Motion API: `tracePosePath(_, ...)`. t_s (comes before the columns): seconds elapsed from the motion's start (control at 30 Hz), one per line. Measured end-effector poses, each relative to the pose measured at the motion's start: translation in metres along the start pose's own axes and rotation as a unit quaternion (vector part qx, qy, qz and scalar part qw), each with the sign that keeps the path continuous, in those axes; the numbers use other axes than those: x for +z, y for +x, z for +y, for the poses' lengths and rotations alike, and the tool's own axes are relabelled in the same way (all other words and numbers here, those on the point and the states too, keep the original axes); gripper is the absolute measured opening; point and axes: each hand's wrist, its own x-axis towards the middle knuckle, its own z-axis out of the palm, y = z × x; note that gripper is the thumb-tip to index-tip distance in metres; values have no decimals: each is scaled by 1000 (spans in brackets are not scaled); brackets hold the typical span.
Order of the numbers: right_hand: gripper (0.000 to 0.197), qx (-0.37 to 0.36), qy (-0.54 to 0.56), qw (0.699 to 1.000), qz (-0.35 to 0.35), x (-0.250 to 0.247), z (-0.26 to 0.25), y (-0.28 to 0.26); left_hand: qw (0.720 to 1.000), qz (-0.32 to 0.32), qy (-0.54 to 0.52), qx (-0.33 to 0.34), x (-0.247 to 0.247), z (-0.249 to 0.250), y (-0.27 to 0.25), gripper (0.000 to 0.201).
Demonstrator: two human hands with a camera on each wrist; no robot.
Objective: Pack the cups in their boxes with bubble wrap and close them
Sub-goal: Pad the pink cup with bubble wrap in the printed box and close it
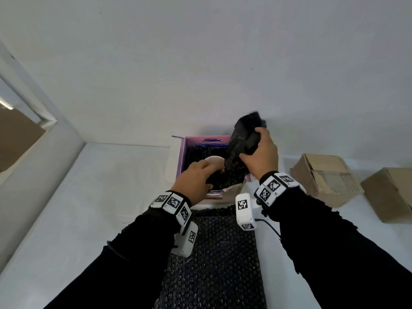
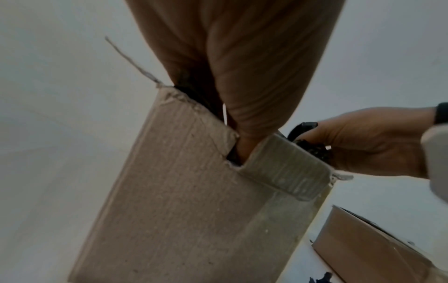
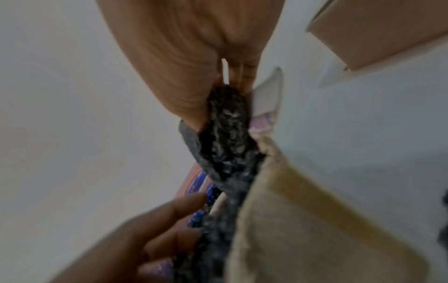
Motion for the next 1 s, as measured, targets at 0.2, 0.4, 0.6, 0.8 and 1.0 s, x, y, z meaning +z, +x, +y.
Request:
tracePosePath(0.2, 39, -248, -115, 961, -31, 7, -5, -12, 997, -56, 51, 32, 8, -5, 6, 43)
tracePosePath(0.4, 35, -320, -331, 872, -168, 16, -9, -15, 996, -20, 71, 49, 11, -8, 4, 32)
tracePosePath(0.6, 24, -303, -408, 846, -161, 22, -12, -15, 988, 11, 146, 43, 11, -9, 2, 32)
tracePosePath(0.8, 32, -217, -457, 852, -135, 29, -9, -26, 988, 41, 144, 42, 15, -9, -1, 30)
tracePosePath(1.0, 33, -203, -476, 825, -227, 29, -14, -17, 988, 51, 129, 63, 17, -13, -3, 32)
